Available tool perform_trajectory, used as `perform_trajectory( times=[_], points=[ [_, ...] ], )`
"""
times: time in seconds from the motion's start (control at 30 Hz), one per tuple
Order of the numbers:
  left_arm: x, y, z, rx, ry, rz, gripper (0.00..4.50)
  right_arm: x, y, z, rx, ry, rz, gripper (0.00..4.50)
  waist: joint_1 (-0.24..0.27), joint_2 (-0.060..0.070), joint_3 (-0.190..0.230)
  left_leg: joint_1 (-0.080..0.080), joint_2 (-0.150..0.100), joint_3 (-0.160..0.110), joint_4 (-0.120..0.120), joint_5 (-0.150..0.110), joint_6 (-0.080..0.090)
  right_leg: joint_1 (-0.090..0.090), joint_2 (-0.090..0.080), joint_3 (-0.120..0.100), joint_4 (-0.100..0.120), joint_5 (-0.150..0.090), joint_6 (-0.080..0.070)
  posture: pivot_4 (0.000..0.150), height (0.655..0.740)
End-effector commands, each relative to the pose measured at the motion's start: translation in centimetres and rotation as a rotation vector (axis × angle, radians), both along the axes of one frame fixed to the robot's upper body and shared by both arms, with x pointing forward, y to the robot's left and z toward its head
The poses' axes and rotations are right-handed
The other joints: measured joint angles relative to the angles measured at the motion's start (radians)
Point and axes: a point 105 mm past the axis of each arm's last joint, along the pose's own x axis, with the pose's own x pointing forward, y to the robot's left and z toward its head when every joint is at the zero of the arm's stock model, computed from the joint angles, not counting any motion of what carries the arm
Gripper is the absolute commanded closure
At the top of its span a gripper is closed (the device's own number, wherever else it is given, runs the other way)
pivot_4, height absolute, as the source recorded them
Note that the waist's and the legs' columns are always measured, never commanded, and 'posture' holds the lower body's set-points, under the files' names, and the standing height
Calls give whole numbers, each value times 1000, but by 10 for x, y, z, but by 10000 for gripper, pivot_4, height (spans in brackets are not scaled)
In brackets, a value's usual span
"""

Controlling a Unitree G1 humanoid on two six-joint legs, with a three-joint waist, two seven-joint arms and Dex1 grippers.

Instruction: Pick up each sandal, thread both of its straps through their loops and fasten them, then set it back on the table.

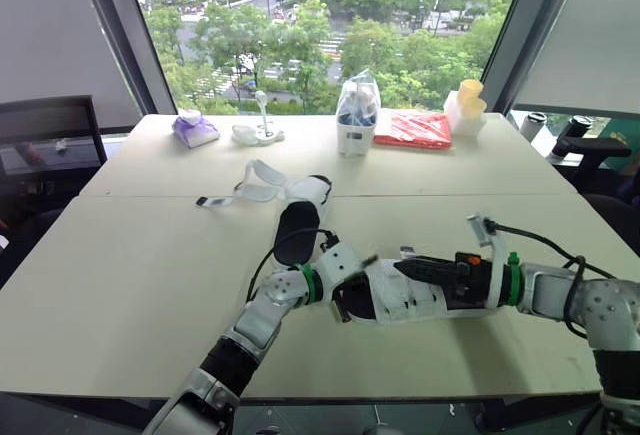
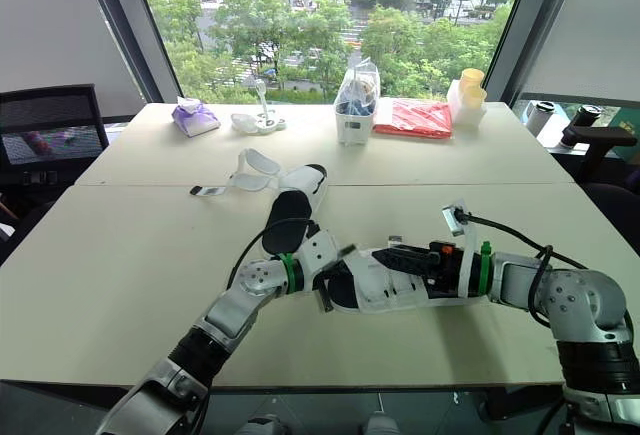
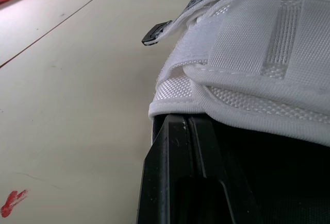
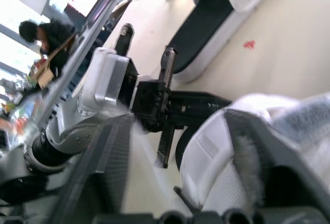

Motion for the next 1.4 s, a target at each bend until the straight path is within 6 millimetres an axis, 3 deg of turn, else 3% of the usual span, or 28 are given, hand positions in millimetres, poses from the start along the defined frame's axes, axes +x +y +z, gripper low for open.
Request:
perform_trajectory(
  times=[0.03,0.27,0.43,0.6,0.7,1.03,1.23,1.33,1.4],
  points=[
    [-5,10,-32,95,91,15,45000,11,7,32,-76,-216,33,15827,-2,0,0,0,0,0,0,0,0,0,0,0,0,0,0,1500,7400],
    [-5,11,-32,106,91,8,45000,18,13,26,-425,-475,244,15827,-2,0,0,0,0,0,-1,0,0,0,0,0,0,0,1,1500,7400],
    [-7,15,-32,110,91,12,45000,-8,-9,4,-632,-506,452,15827,-1,0,0,0,0,0,-1,0,0,-1,0,0,-1,1,4,1500,7400],
    [-9,18,-35,113,99,23,45000,-49,-31,19,-411,-74,478,15827,-5,5,1,0,0,0,-2,0,0,-1,-1,1,0,0,1,1500,7400],
    [-11,14,-35,108,103,18,45000,-66,-38,7,-377,83,489,15827,-1,3,1,1,1,-1,-2,0,0,0,0,0,0,0,-1,1500,7400],
    [-12,9,-35,103,106,7,45000,-80,-20,-35,-275,216,433,15827,6,3,1,0,0,1,-1,-1,0,-1,0,0,-1,-1,0,1500,7400],
    [-11,9,-35,104,107,7,45000,-82,0,-43,-147,285,422,15827,6,3,1,0,0,1,-1,-1,0,-1,0,0,0,-1,0,1500,7400],
    [-11,10,-36,106,109,10,45000,-85,7,-44,-132,298,434,23672,5,3,1,0,0,1,0,-1,0,0,0,0,0,0,0,1500,7400],
    [-11,11,-36,107,109,11,45000,-87,7,-49,-170,291,446,33720,5,3,1,0,0,1,0,-1,0,0,0,0,0,0,0,1500,7400]
  ],
)
